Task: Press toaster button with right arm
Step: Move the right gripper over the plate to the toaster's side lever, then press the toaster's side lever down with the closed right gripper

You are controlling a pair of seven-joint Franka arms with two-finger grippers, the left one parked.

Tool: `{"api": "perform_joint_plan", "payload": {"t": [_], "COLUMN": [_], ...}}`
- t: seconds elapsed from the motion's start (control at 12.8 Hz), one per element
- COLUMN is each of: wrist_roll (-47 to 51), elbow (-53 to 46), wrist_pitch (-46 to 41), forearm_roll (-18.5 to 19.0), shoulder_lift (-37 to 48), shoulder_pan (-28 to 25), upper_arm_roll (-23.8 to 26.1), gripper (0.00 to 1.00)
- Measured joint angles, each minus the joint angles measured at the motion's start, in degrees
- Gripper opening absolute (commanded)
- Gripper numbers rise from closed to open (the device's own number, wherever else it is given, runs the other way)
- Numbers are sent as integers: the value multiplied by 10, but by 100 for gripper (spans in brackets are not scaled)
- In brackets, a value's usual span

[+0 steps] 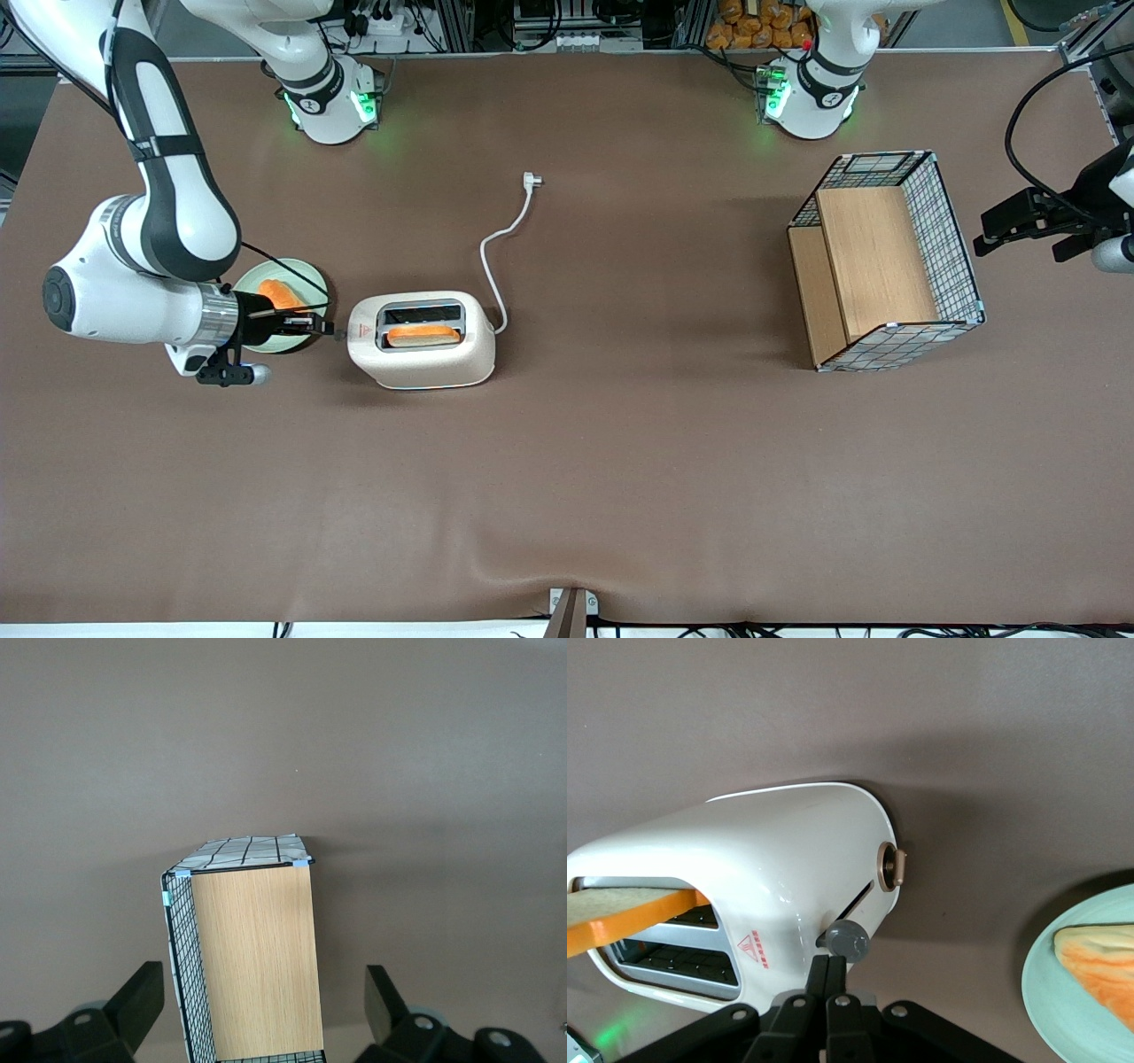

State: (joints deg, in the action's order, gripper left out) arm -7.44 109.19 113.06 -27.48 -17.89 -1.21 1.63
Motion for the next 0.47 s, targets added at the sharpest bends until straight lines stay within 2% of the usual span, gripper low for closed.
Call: {"api": "perform_joint_plan", "payload": {"t": [0.47], "wrist_roll": [-2], "elbow": [2], "wrist_pitch": [0], "forearm_roll": [-3], "shoulder_lift": [-7], "shoulder_pan": [-1], "upper_arm_roll": [0], "gripper": [0]}}
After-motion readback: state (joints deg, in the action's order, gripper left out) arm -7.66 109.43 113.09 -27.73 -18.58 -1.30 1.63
